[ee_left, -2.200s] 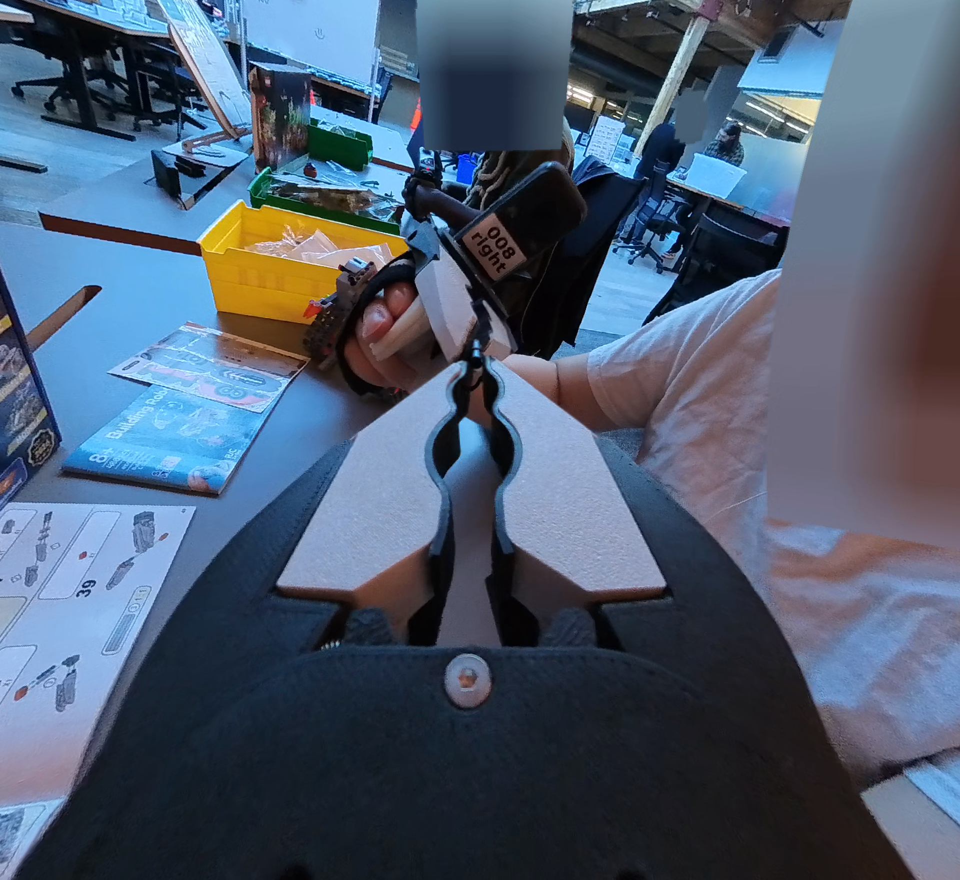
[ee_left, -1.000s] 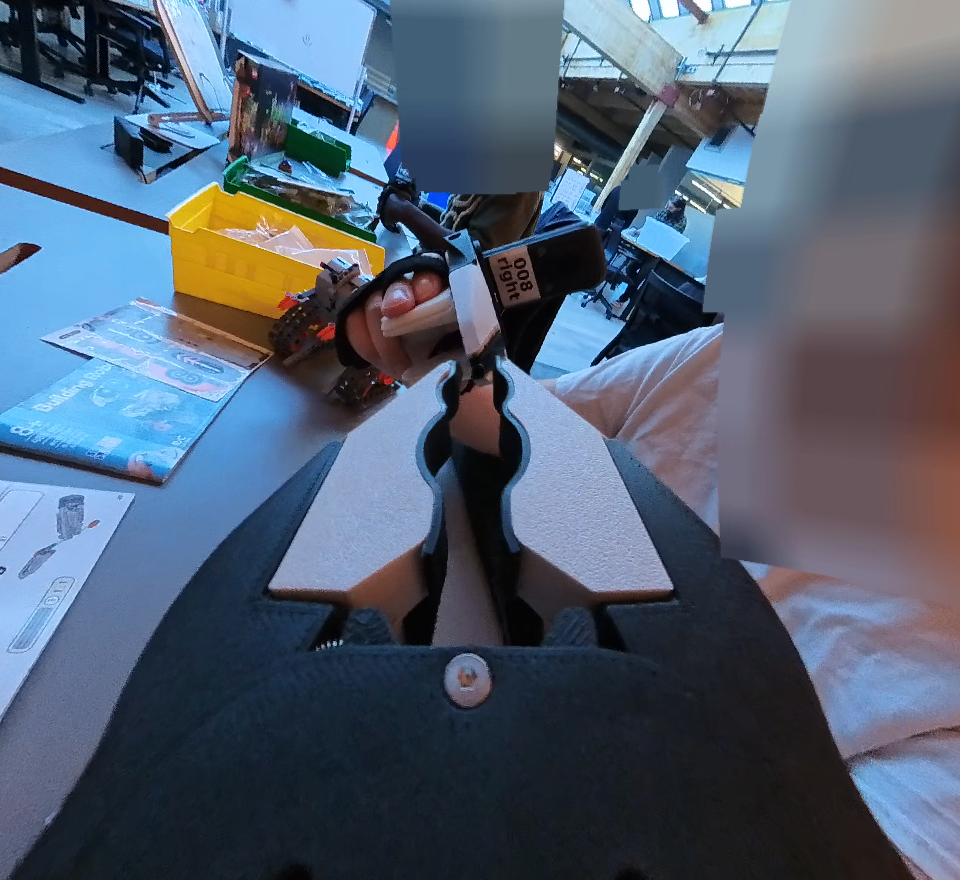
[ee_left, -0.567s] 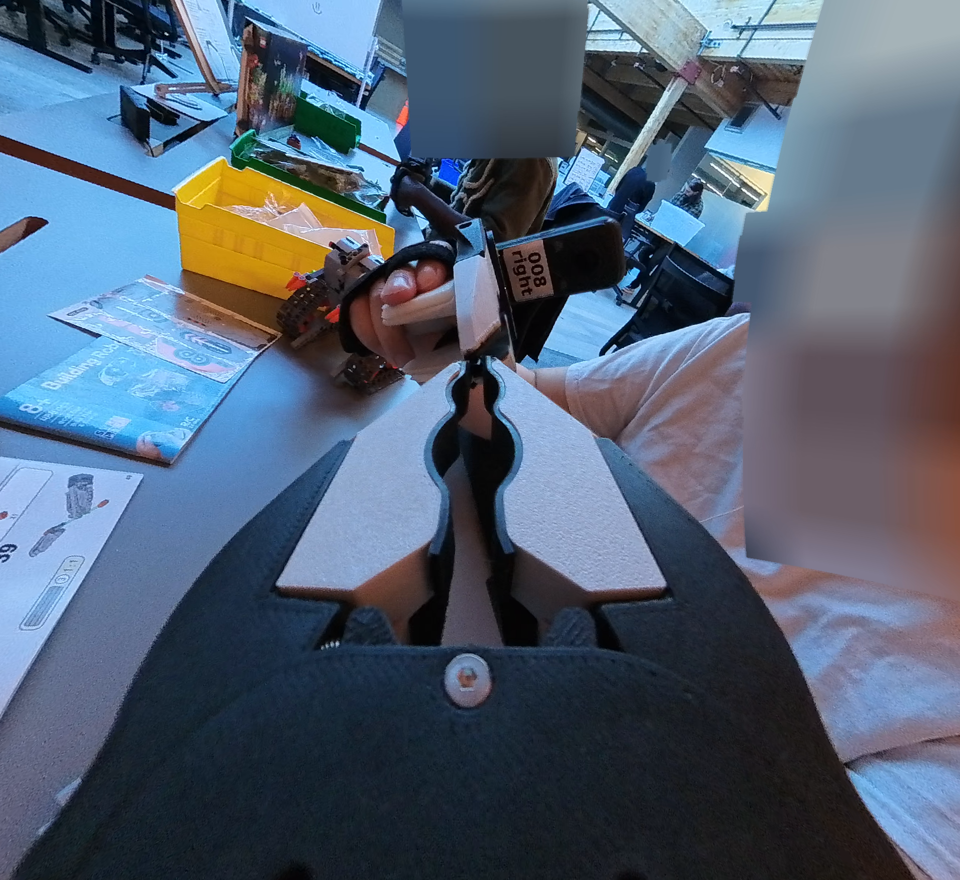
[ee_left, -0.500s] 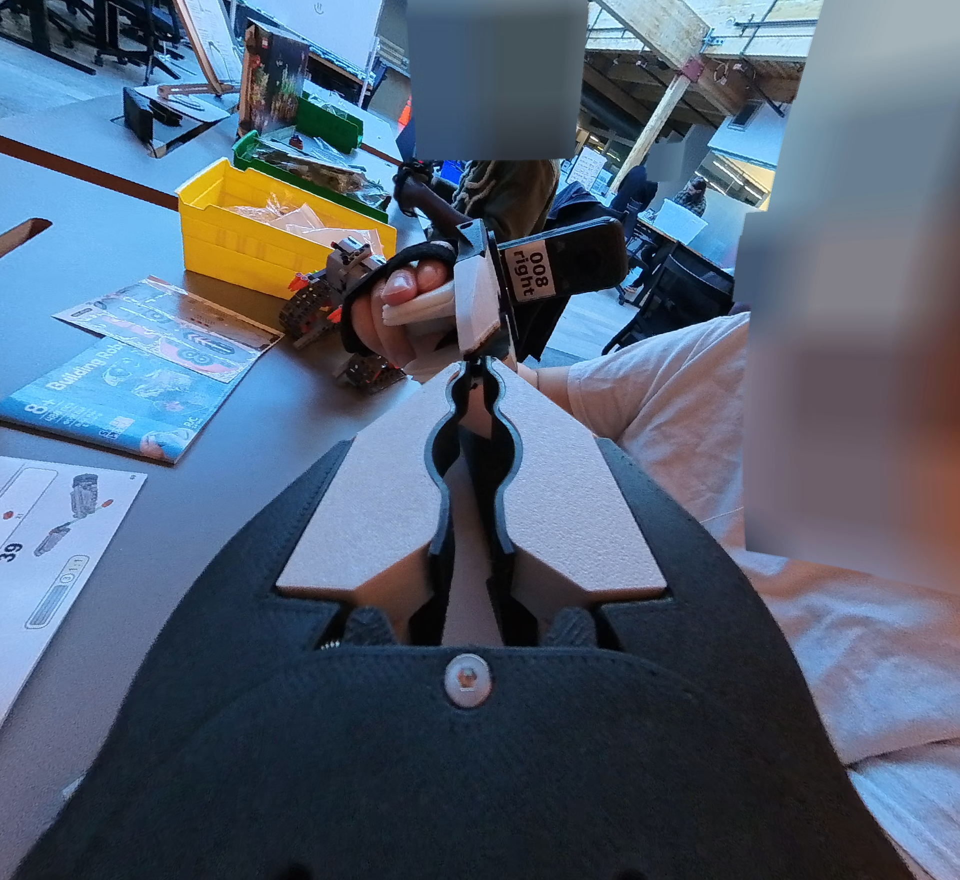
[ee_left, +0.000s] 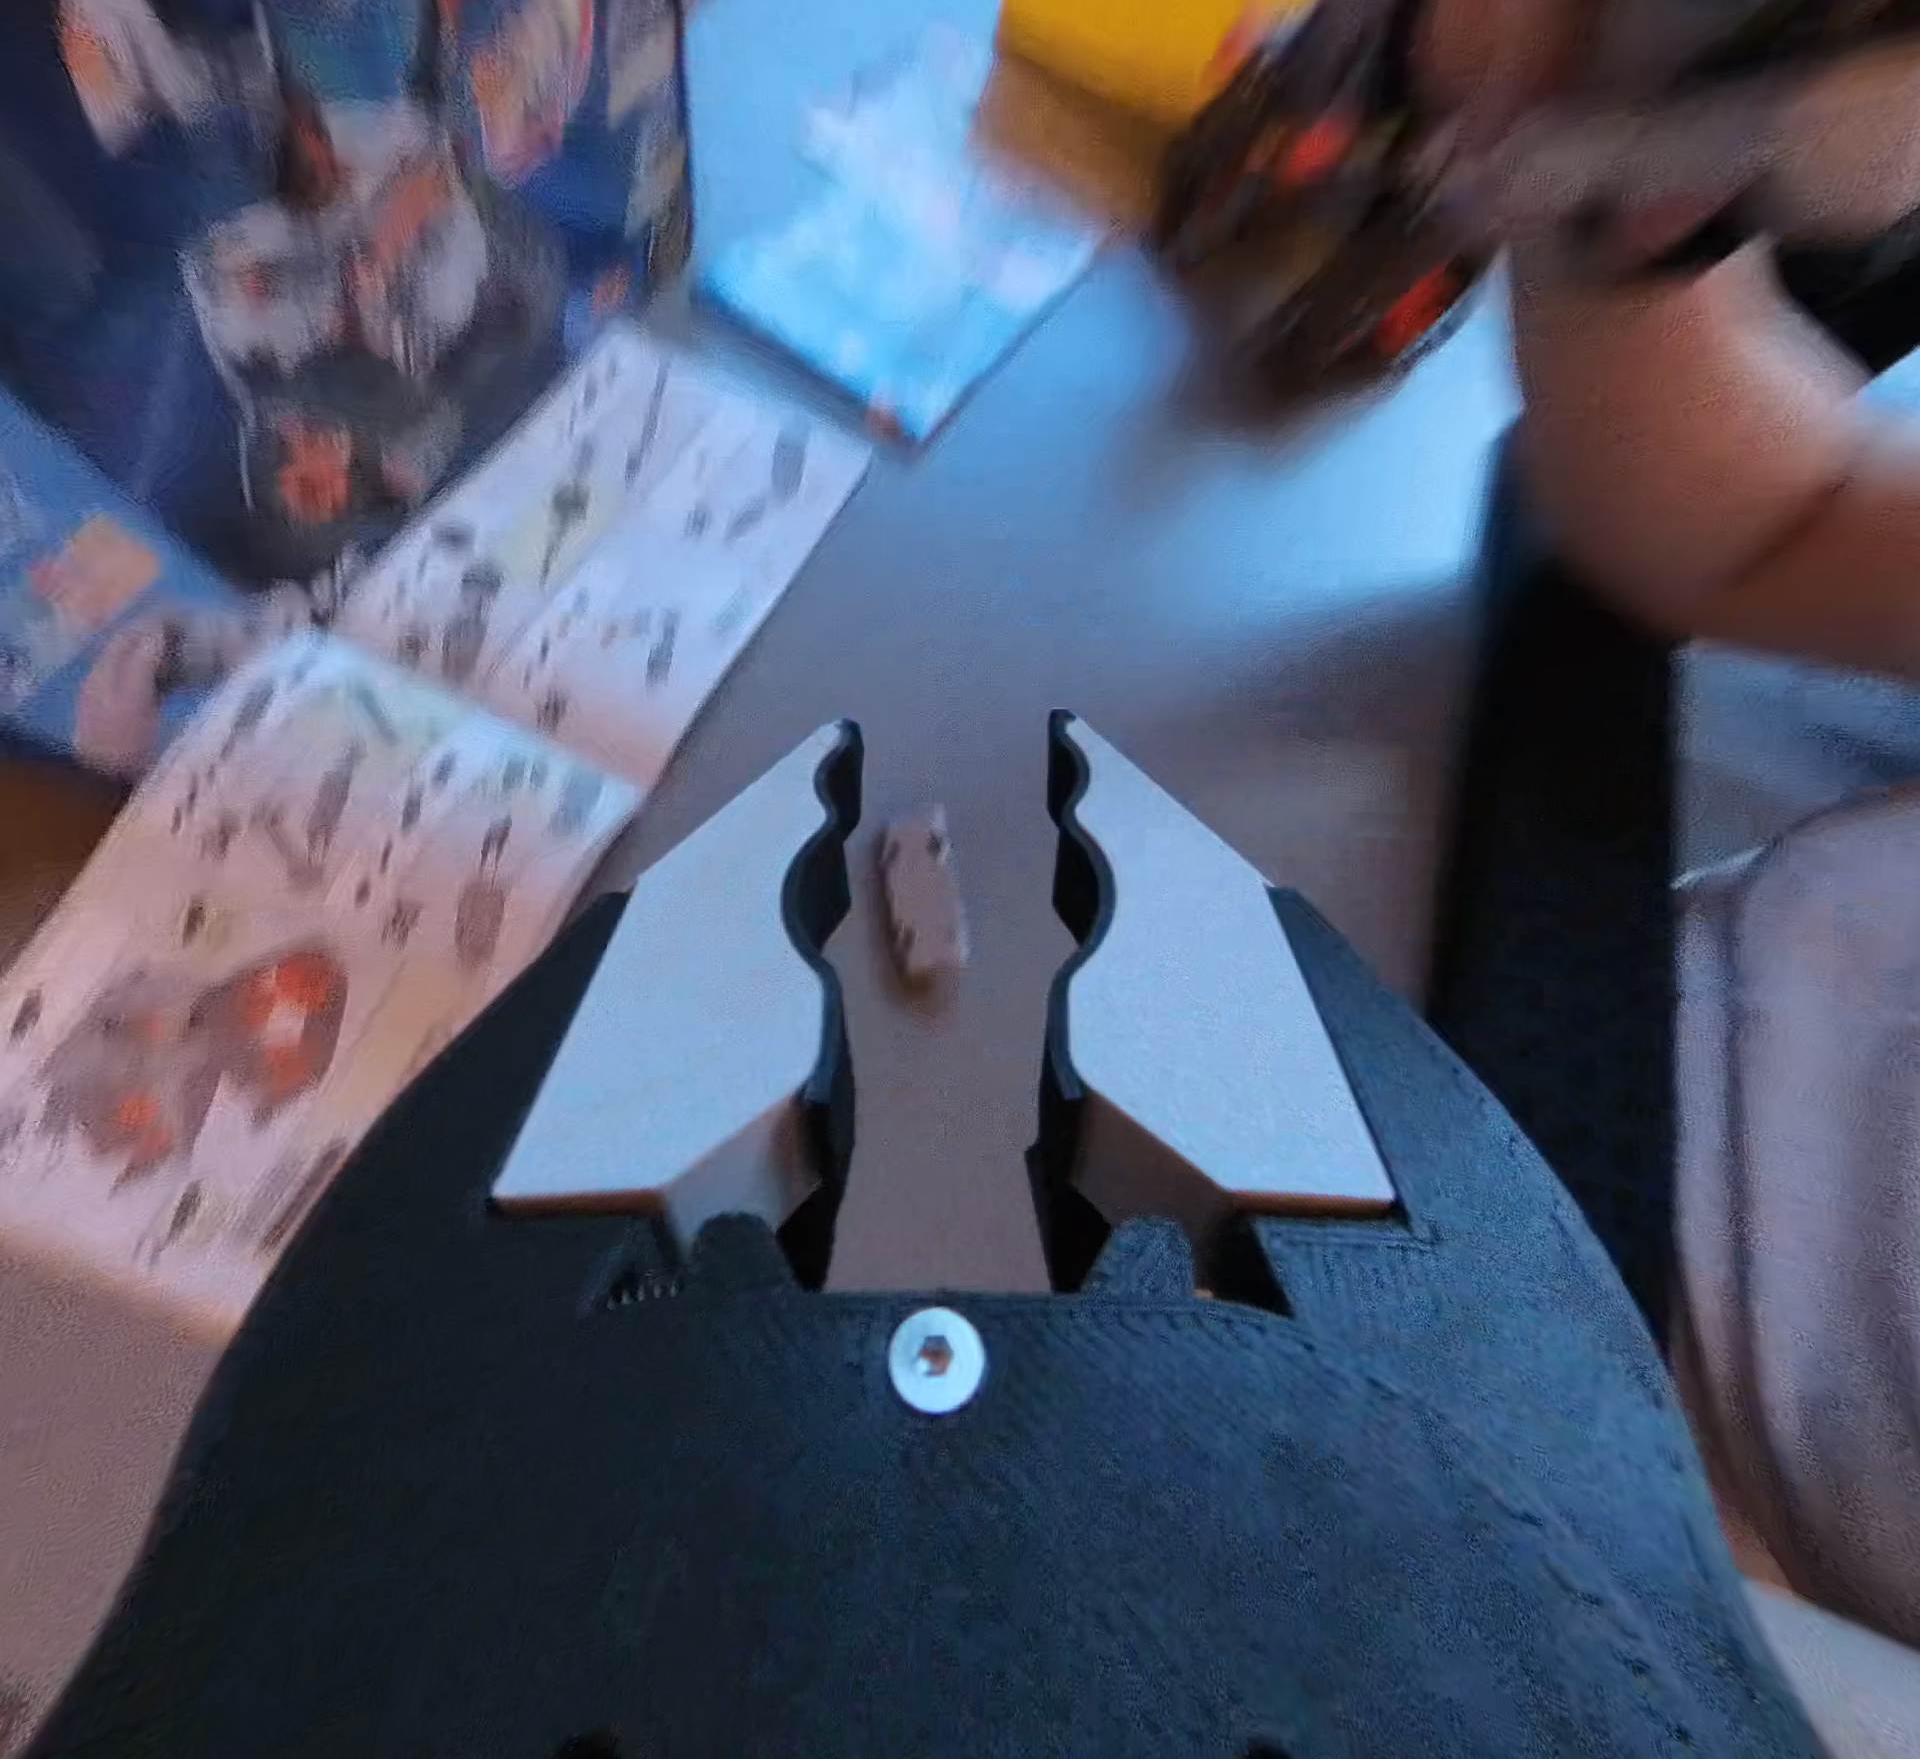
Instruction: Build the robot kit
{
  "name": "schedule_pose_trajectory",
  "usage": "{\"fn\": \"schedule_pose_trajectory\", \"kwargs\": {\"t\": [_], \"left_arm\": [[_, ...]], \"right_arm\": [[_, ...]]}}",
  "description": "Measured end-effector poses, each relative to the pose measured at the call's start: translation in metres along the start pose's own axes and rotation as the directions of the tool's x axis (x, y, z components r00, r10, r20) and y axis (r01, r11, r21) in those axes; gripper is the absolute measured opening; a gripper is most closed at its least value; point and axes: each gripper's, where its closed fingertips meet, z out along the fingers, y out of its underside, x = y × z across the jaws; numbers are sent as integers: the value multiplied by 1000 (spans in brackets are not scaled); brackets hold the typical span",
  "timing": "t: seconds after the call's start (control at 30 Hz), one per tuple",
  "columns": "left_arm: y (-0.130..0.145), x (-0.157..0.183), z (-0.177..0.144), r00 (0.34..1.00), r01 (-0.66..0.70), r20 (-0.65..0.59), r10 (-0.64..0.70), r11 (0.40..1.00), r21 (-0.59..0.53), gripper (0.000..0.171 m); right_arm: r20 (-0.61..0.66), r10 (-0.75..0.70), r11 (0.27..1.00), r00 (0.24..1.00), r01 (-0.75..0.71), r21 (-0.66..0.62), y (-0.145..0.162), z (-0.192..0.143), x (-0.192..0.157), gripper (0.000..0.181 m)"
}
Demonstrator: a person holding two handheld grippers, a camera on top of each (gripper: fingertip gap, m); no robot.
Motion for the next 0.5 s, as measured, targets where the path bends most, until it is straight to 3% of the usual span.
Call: {"fn": "schedule_pose_trajectory", "kwargs": {"t": [0.1, 0.27, 0.33, 0.5], "left_arm": [[40, -9, 29, 996, 41, 92, -17, 965, -259, 34], [89, -8, 76, 993, 30, 111, 37, 835, -549, 37], [102, -11, 81, 991, 34, 121, 50, 792, -610, 39], [107, -14, 81, 990, 32, 126, 60, 783, -622, 42]], "right_arm": [[-19, -10, 1000, 1000, 10, -15, 4, -6, 9, 4], [-60, 12, 1000, 998, -13, -25, 9, -16, 24, 4], [-66, 12, 1000, 998, -13, -17, 7, -18, 27, 4], [-60, 13, 1000, 998, -13, -5, 3, -20, 28, 4]]}}
